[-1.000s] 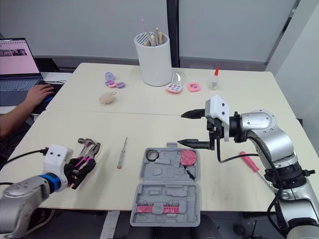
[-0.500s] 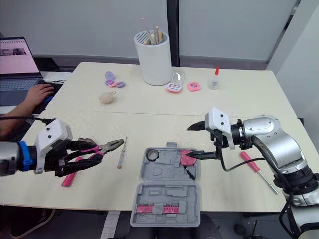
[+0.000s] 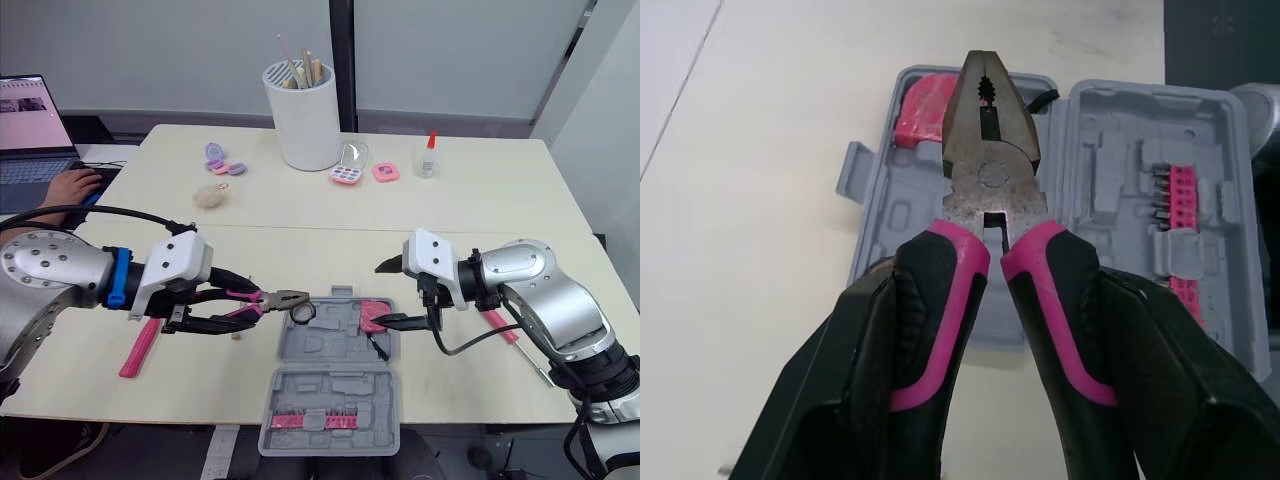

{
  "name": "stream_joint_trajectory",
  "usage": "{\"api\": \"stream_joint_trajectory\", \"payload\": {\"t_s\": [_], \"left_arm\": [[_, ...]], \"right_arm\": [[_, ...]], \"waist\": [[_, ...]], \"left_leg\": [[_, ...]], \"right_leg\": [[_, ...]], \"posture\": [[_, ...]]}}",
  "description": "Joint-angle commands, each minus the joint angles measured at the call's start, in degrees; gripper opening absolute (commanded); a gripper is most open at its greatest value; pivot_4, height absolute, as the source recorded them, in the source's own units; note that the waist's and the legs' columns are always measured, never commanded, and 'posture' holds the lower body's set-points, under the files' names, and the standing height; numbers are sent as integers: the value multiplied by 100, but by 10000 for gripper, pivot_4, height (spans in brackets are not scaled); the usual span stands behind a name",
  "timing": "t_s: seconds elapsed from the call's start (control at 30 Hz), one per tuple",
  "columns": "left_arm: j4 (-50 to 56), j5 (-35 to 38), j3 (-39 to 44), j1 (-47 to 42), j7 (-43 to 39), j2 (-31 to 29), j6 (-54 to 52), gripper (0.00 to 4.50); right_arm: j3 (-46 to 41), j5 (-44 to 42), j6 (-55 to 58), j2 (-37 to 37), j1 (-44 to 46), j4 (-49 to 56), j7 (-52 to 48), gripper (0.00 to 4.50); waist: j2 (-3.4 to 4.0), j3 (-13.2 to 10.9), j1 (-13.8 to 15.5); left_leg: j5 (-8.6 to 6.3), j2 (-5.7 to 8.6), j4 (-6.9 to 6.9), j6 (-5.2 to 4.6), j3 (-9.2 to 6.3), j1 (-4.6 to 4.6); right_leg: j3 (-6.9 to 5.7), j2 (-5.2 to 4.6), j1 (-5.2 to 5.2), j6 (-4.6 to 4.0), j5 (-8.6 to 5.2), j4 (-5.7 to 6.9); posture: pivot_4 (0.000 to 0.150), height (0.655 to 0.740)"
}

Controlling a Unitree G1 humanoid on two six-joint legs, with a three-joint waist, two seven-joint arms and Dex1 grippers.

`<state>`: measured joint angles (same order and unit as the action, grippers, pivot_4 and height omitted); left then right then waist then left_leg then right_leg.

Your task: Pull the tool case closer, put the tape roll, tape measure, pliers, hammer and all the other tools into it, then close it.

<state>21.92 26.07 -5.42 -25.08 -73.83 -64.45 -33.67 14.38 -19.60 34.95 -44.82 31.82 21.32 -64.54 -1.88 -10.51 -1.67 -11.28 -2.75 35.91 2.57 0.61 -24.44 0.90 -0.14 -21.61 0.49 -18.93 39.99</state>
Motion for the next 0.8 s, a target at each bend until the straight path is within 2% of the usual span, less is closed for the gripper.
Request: {"api": "stream_joint_trajectory", "payload": {"t_s": [0.03,0.37,0.8], "left_arm": [[19,-140,-124,-266,-61,80,74,25557],[21,-499,-661,-670,145,603,-71,25557],[205,-676,-1007,-1075,331,1126,-460,25557]], "right_arm": [[18,12,110,38,-14,309,149,45000],[462,123,640,388,184,654,582,45000],[1222,638,669,1009,753,360,828,45000]], "waist": [[0,0,1],[0,0,1],[-1,1,5]], "left_leg": [[0,0,3,0,-2,-3],[0,1,12,0,-8,-13],[1,1,19,0,-15,-20]], "right_leg": [[-2,2,-2,0,0,0],[-4,4,-6,0,0,5],[-6,6,-10,0,1,12]], "posture": [[1500,7400],[1500,7400],[1500,7400]]}}
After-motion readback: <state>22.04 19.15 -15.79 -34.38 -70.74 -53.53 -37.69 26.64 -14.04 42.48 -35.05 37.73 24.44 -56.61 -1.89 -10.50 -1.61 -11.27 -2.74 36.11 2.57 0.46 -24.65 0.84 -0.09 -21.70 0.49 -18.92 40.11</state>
